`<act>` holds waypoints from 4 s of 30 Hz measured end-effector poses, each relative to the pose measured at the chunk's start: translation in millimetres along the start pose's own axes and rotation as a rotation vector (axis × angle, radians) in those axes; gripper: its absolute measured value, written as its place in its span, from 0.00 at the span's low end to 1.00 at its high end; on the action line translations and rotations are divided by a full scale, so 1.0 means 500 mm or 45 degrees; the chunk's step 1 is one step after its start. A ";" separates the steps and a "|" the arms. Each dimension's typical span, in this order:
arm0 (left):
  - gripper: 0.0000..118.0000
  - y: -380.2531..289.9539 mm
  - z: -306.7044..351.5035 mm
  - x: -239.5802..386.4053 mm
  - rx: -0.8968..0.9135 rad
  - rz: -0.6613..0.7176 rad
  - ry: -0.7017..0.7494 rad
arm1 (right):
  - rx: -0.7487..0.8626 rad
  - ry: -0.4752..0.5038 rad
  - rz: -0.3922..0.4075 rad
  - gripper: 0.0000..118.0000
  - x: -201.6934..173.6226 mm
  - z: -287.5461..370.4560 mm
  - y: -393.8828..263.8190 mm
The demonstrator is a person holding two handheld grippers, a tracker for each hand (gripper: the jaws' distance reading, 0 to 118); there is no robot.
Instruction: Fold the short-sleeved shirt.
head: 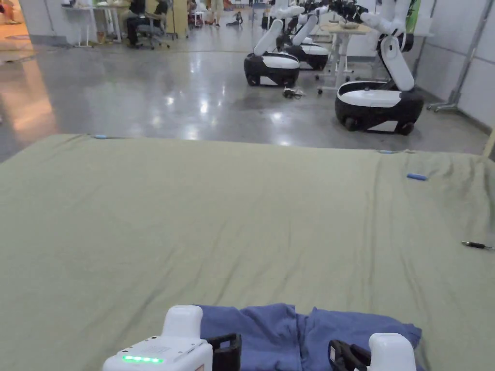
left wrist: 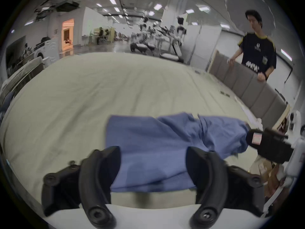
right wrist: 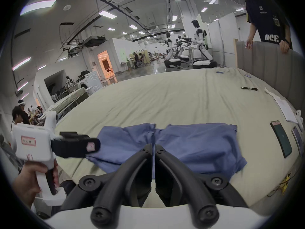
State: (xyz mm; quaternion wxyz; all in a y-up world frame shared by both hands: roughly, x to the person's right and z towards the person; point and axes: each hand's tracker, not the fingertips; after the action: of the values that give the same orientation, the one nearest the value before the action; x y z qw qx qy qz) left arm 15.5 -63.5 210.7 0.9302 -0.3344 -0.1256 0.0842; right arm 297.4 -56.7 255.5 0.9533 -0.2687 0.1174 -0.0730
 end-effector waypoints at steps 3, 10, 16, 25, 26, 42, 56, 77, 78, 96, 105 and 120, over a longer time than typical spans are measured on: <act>0.70 0.015 0.034 -0.084 0.007 0.097 -0.006 | -0.002 0.001 0.034 0.03 -0.012 0.007 0.000; 0.70 -0.019 -0.026 -0.340 -0.251 0.880 -0.579 | -0.054 -0.036 0.048 0.03 -0.006 -0.002 -0.001; 0.69 -0.077 -0.159 -0.340 -0.260 1.251 -1.045 | -0.064 -0.058 0.082 0.03 -0.015 -0.011 0.014; 0.07 -0.008 -0.185 -0.208 -0.323 0.932 -0.612 | -0.066 -0.088 0.118 0.03 -0.018 -0.016 0.039; 0.07 -0.002 -0.173 -0.201 -0.331 0.883 -0.515 | -0.066 -0.092 0.124 0.03 -0.017 -0.015 0.040; 0.07 0.114 -0.028 0.008 -0.029 0.015 0.058 | -0.083 -0.073 0.111 0.03 -0.015 -0.017 0.010; 0.14 0.005 -0.238 0.328 -0.220 -0.333 -0.089 | -0.146 -0.160 -0.001 0.03 0.089 0.018 -0.014; 0.11 0.017 -0.301 0.316 -0.370 0.314 -0.549 | -0.113 -0.203 -0.058 0.03 0.138 0.052 -0.021; 0.10 -0.004 -0.324 0.331 -0.443 0.314 -0.553 | -0.117 -0.215 -0.059 0.03 0.146 0.055 -0.020; 0.69 0.027 0.010 -0.134 -0.057 0.516 -0.391 | -0.292 0.114 -0.264 0.03 0.176 -0.211 -0.021; 0.67 -0.056 -0.251 -0.077 -0.283 0.951 -0.946 | -0.275 0.083 -0.212 0.03 0.158 -0.192 -0.013; 0.18 0.051 -0.117 -0.233 -0.281 0.656 -0.474 | -0.224 0.087 -0.137 0.03 0.106 -0.143 0.019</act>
State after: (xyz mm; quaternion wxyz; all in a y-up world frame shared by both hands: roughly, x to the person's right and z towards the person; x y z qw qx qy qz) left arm -80.4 -107.3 129.9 0.7978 -0.4326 -0.2129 0.3620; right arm 330.2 -94.7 181.5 0.9162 -0.3544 0.1412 -0.1227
